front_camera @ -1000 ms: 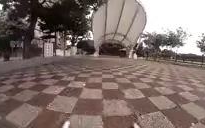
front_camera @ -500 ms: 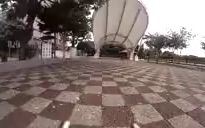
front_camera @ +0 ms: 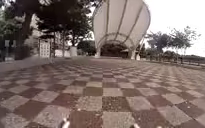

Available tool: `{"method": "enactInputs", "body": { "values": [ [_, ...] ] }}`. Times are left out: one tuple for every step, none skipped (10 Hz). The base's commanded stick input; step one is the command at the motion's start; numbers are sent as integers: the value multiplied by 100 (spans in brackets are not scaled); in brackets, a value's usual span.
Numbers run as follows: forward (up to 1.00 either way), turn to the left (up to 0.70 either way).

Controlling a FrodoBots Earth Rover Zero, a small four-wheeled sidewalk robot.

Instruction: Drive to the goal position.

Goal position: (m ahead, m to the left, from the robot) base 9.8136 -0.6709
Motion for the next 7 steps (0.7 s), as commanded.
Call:
{"method": "enactInputs", "body": {
  "values": [
    [100, 0],
    [100, 0],
    [100, 0],
    [100, 0],
    [100, 0],
    [100, 0],
    [100, 0]
  ]
}}
